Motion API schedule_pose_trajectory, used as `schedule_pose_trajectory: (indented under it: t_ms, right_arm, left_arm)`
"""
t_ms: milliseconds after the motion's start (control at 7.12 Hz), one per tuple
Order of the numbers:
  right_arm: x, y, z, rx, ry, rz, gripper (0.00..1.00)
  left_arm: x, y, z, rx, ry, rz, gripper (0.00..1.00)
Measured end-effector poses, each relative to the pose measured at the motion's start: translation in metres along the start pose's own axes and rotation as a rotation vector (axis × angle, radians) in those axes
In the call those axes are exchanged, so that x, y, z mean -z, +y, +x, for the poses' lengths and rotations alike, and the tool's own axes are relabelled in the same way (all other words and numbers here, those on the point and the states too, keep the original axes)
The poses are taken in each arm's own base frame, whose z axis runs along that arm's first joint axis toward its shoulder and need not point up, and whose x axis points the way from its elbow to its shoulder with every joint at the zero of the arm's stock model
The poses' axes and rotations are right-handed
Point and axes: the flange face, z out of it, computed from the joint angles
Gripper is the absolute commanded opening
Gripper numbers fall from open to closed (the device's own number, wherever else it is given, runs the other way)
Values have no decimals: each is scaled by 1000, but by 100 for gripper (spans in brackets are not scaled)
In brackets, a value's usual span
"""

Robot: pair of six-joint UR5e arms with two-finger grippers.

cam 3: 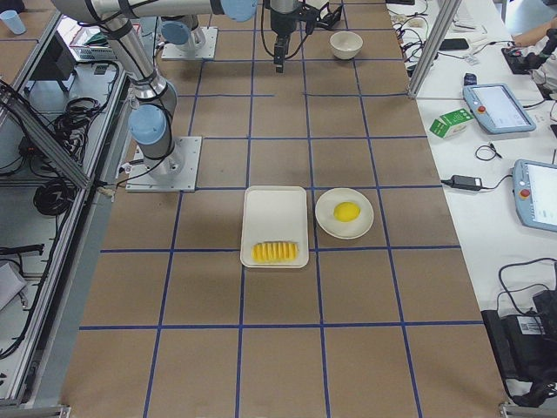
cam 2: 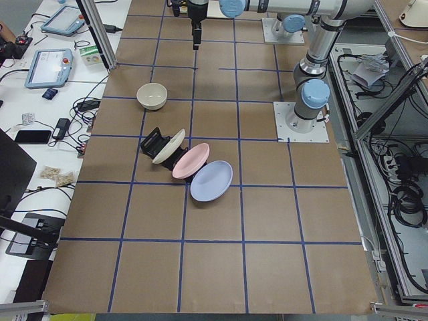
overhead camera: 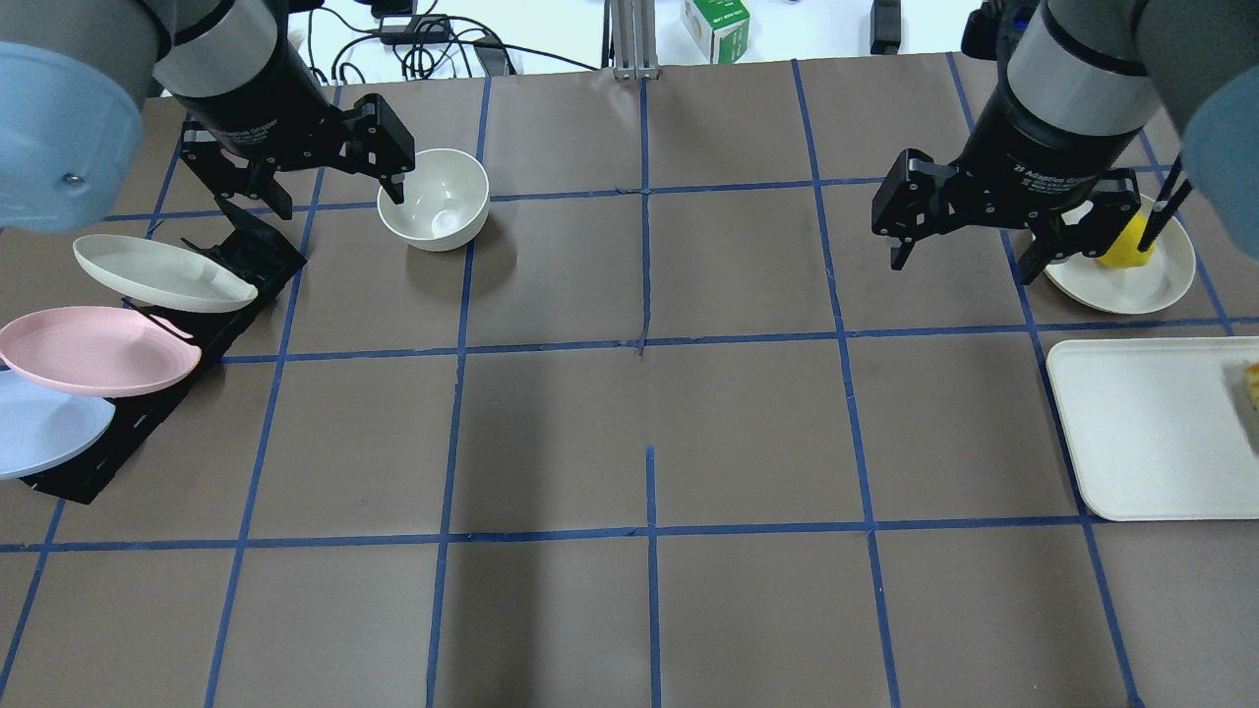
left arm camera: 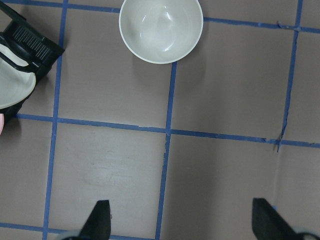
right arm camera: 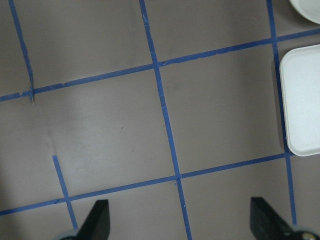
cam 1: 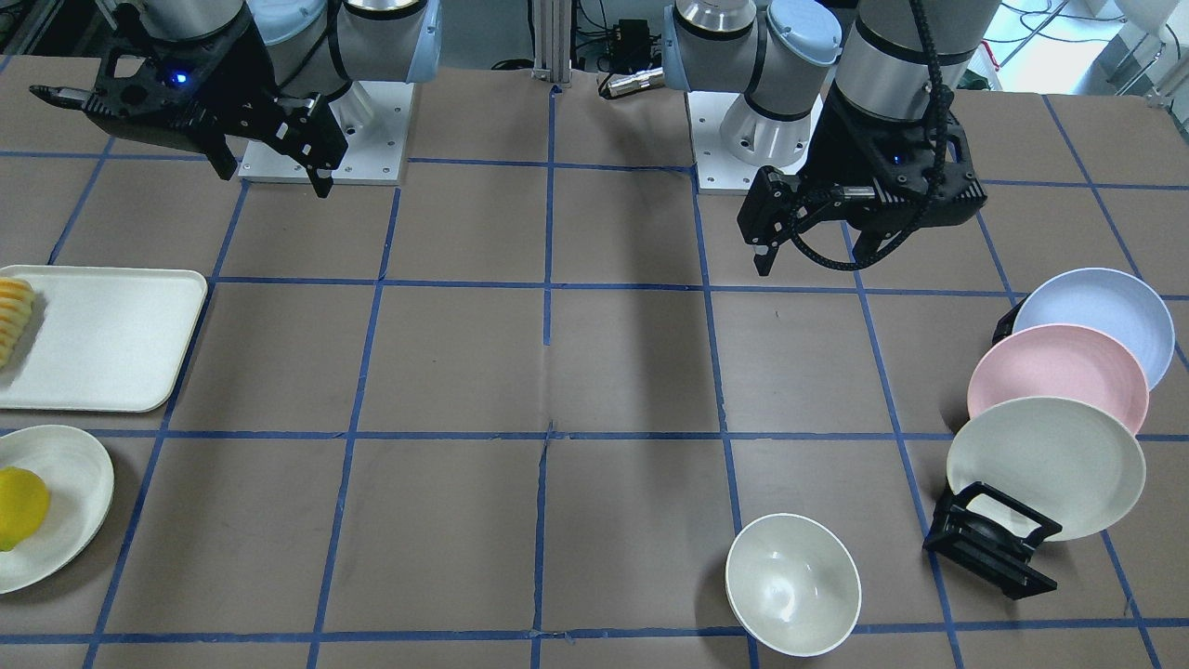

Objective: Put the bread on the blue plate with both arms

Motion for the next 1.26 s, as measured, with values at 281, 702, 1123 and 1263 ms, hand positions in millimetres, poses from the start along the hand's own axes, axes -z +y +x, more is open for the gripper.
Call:
schedule_pose_trajectory:
  t_ms: [281, 702, 1123, 1263]
  right_arm:
    - [-1, 0, 0, 0, 1, -2, 100]
    - [-4, -3, 3, -8, 4, -3, 100]
    - [-11, -9, 9, -28, 14, -16, 100]
    - [-18, -14, 21, -33, 17, -28, 100]
  left_arm:
    - [0, 0, -2, 3, -2, -2, 100]
    - [10, -2, -26, 33, -113, 29, 100]
    - [10, -19, -113, 185, -187, -1, 100]
    - [5, -25, -165, 280, -198, -24, 100]
